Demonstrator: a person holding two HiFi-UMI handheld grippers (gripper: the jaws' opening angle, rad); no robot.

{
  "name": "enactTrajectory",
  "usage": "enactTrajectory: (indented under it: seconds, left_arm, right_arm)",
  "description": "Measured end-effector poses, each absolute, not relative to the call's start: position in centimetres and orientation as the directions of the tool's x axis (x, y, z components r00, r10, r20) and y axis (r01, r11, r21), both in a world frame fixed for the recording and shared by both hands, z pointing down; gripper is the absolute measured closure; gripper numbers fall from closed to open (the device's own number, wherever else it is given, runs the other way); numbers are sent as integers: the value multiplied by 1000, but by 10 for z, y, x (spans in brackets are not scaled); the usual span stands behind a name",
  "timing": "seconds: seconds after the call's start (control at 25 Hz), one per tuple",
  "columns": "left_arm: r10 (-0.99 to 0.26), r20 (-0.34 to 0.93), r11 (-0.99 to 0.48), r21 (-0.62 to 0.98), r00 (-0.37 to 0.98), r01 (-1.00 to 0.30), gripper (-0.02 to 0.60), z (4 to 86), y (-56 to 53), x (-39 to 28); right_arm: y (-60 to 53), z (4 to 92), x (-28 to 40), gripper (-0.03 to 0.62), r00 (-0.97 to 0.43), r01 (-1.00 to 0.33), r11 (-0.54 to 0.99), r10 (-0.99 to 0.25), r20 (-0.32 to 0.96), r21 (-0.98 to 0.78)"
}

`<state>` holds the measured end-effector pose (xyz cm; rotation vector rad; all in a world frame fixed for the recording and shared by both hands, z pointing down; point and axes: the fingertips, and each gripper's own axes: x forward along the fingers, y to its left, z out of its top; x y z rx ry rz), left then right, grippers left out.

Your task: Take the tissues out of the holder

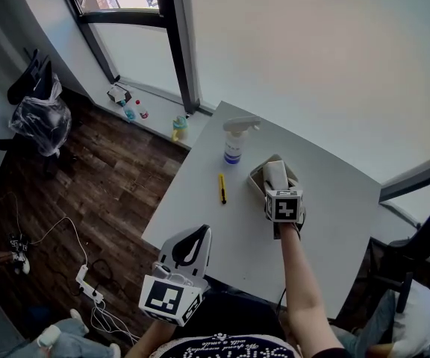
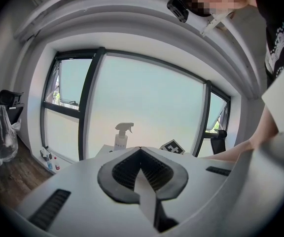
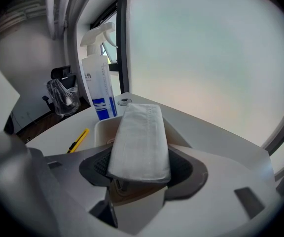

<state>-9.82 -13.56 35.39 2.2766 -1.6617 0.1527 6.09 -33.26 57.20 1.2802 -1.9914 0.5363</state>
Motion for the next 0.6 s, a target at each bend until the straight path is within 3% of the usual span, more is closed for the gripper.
enactTrajectory:
  seconds: [0.32,0.6]
  left_arm:
    - [-913,240,-301,151,331,-941,580,342,-144,-109]
    - [-933,250,-229,137,258,-964,580,342,-143,-140]
  right_arm:
    - [-339,564,62,324,-296,-911,411,-617,729,-22]
    - [-339,554,63,323,-305,-911,411,-634,710,-24]
